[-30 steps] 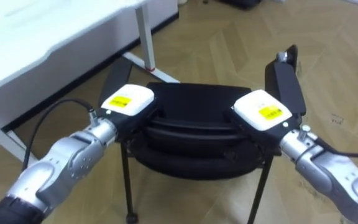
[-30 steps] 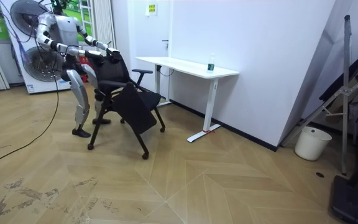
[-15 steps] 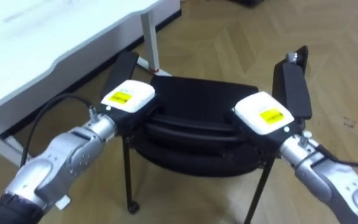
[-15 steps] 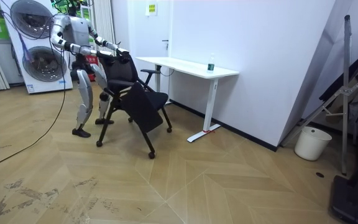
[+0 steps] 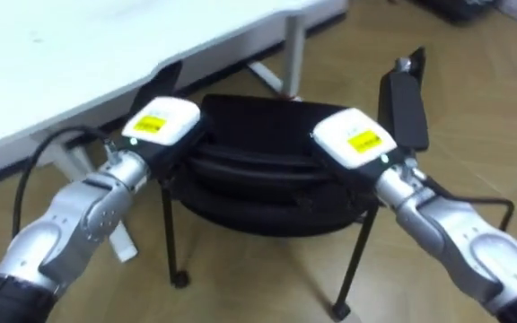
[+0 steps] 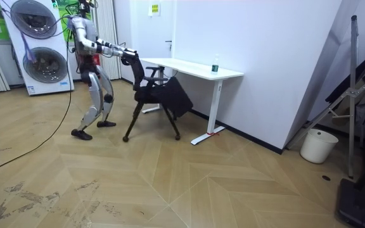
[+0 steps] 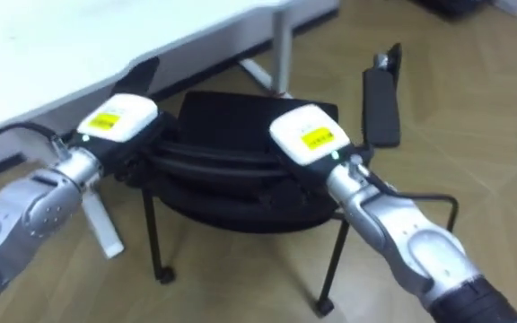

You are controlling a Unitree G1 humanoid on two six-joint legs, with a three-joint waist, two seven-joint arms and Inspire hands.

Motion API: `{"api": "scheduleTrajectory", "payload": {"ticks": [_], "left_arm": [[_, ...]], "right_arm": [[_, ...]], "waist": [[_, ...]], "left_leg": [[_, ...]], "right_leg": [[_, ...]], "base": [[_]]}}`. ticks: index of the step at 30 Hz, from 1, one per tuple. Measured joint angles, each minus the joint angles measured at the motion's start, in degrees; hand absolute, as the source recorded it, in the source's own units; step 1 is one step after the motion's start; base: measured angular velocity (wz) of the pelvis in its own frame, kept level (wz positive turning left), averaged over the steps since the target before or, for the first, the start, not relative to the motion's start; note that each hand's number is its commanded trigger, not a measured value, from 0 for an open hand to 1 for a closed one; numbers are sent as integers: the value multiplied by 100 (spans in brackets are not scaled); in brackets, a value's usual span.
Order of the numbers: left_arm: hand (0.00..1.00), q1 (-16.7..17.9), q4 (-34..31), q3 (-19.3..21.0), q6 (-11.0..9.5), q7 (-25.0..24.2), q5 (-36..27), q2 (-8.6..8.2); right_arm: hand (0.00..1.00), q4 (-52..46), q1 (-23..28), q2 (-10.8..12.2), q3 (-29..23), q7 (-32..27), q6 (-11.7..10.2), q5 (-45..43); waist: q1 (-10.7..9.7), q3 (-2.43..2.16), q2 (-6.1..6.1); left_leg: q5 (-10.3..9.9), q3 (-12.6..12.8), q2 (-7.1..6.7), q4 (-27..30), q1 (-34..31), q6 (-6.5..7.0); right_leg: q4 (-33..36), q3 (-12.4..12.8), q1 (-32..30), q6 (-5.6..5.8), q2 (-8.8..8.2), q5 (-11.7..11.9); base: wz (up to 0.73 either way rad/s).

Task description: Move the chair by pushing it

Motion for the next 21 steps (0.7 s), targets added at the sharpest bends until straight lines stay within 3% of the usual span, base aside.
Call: {"api": "scheduleTrajectory", "payload": {"ticks": [1, 3, 5, 6, 7, 8, 9, 10, 11, 12, 13, 14, 15, 16, 18, 21], "left_arm": [[100, 27, 49, 52, 40, 80, 10, -7], [100, -6, 51, 93, 79, 126, 24, 5], [100, -88, 52, 76, 116, 127, 24, 19], [100, -134, 79, 84, 140, 137, 4, 58], [100, -222, 180, 53, 140, 169, -1, 70], [100, -275, 240, 43, 146, 200, 0, 39], [100, -374, 391, 88, 128, 320, -12, 34], [100, -440, 467, 243, 113, 356, -29, 79], [100, -525, 552, 234, 71, 354, -26, 124], [100, -603, 734, 60, 55, 373, 13, 180], [100, -593, 860, 112, 31, 535, -5, 153], [100, -607, 918, 151, 16, 540, -3, 162], [100, -605, 929, 99, 21, 571, 8, 142], [100, -616, 903, 68, 0, 574, 10, 149], [100, -617, 866, 21, 19, 589, 56, 143], [100, -610, 845, -1, 56, 589, 87, 143]], "right_arm": [[100, 178, -163, 113, 23, 3, -51, -71], [100, 402, -318, 213, 71, -70, -114, -94], [100, 553, -445, 207, 154, -208, -122, -76], [100, 692, -584, 227, 234, -306, -131, -12], [100, 912, -726, 251, 284, -376, -155, 14], [100, 1036, -809, 283, 295, -416, -189, 16], [100, 1133, -981, 370, 340, -505, -204, 27], [100, 1080, -1128, 466, 398, -473, -166, 22], [100, 1199, -1158, 533, 398, -455, -164, 37], [100, 1458, -1113, 673, 458, -543, -174, 53], [100, 1535, -1164, 815, 442, -701, -110, -2], [100, 1563, -1202, 824, 446, -651, -116, -9], [100, 1596, -1188, 823, 455, -649, -160, 17], [100, 1610, -1181, 778, 454, -698, -181, 46], [100, 1726, -1172, 781, 487, -758, -198, 136], [100, 1730, -1153, 782, 520, -793, -177, 137]], "waist": [[184, 2, -3], [361, 11, -9], [543, 21, -27], [701, 30, -47], [867, 45, -15], [907, 74, 46], [1130, 108, 108], [1110, 119, 122], [1070, 127, 132], [1029, 166, 167], [1023, 196, 131], [999, 194, 195], [1000, 143, 266], [966, 140, 290], [928, 191, 258], [863, 194, 267]], "left_leg": [[0, -147, -51, 85, -48, 0], [0, -425, -127, 226, -131, -1], [0, -583, -169, 250, -160, -1], [-1, -725, -188, 154, -131, -5], [-18, -978, -181, 60, -80, -35], [-42, -1182, -139, 49, -58, -77], [-124, -1555, -91, 8, -55, -252], [-229, -1807, -75, 27, -57, -430], [-272, -1900, -76, 64, -48, -476], [-371, -2002, -77, 174, -3, -539], [-521, -1974, -56, 383, 20, -612], [-603, -1918, -39, 553, -35, -659], [-647, -1568, 273, 703, -132, -654], [-610, -1217, 411, 636, -112, -586], [-536, -1054, 510, 417, 30, -536], [-476, -1103, 528, 253, 47, -553]], "right_leg": [[22, -116, 50, -17, -6, 8], [-36, -334, 217, -45, 45, 15], [-4, -332, 217, -188, 139, 91], [135, -339, 156, -272, 164, 216], [473, -313, -25, -268, 240, 595], [681, -263, -167, -289, 307, 639], [806, -179, -576, -343, 380, 283], [659, -176, -959, -364, 372, 65], [458, -167, -1102, -371, 373, 30], [-80, -53, -1339, -374, 390, 30], [-451, 138, -1613, -411, 432, 412], [-414, 147, -1574, -545, 464, 543], [-507, -169, -1470, -683, 505, 551], [-647, -284, -1380, -729, 565, 598], [-864, -398, -1197, -756, 637, 693], [-1116, -400, -1080, -680, 788, 755]], "base": [[42], [70], [83], [59], [52], [29], [15], [19], [37], [30], [26], [17], [33], [29], [19], [12]]}}
